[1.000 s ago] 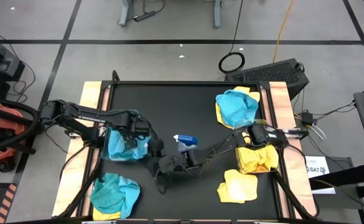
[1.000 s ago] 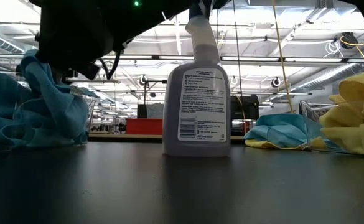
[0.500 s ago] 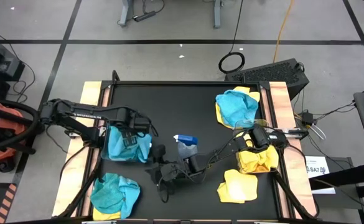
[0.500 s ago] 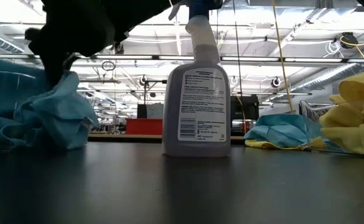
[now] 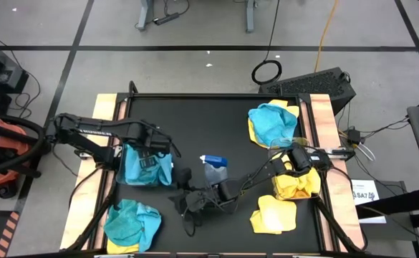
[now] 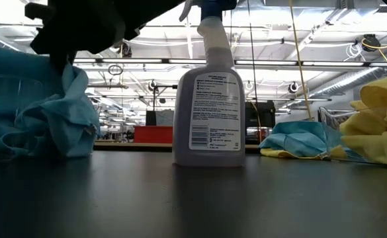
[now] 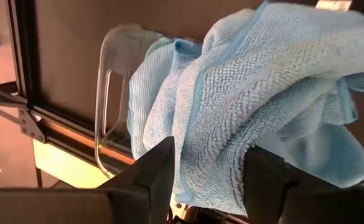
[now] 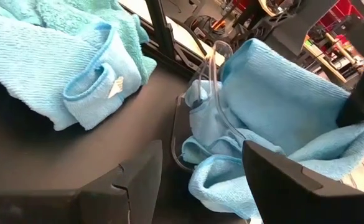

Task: Sort microfiber towel by color & place in baskets
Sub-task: Put the blue microfiber cloth into the left transparent bin

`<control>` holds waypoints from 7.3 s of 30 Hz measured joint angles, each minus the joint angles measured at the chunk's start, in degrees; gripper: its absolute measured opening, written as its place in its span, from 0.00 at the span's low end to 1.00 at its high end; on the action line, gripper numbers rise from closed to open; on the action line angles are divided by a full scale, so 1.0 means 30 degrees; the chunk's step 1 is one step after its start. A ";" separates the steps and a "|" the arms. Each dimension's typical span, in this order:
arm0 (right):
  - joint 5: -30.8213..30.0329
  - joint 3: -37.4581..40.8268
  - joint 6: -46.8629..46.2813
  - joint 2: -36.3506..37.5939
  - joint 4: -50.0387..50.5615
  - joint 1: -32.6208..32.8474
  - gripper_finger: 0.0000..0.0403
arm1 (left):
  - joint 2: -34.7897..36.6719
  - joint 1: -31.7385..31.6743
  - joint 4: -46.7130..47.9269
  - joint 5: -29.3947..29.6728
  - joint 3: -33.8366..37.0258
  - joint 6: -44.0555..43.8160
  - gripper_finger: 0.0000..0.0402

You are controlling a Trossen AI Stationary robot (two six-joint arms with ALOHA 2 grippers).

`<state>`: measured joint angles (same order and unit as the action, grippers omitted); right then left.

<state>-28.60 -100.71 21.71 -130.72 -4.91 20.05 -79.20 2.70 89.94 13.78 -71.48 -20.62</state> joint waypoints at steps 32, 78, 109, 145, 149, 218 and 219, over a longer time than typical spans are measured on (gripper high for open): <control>-0.1804 0.0000 0.0327 0.1309 0.2004 0.1150 0.53 | 0.4378 0.1684 0.0055 0.3078 -0.1961 -0.3858 0.00; -0.1879 -0.0015 -0.1133 0.2951 0.7367 0.2354 0.53 | 1.5403 0.3111 -0.2166 0.3439 -0.0808 -0.1149 0.01; -0.1872 -0.0015 -0.2018 0.2937 0.7919 0.2354 0.53 | 0.8882 0.3111 -0.8598 -0.1617 1.0210 -0.2515 0.01; -0.1879 -0.0007 -0.2382 0.2937 0.8264 0.2478 0.53 | 0.6564 0.3425 -0.3585 -0.3740 0.3042 -0.2519 0.50; -0.1879 -0.0007 -0.2382 0.2937 0.8342 0.2478 0.53 | 0.6546 0.4417 -0.5385 -0.5395 0.2964 -0.2527 0.50; -0.1894 0.0000 -0.2961 0.2937 0.9527 0.2856 0.53 | -0.4634 1.4285 -0.5775 0.0034 -0.7368 -0.3307 0.01; -0.1901 0.0000 -0.3014 0.2930 0.9619 0.2856 0.53 | -0.4634 1.4419 -0.5531 0.0439 -0.7959 -0.3214 0.01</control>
<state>-34.30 -100.71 12.67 -121.93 23.95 28.62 -93.10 45.96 73.34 15.10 -95.36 -30.26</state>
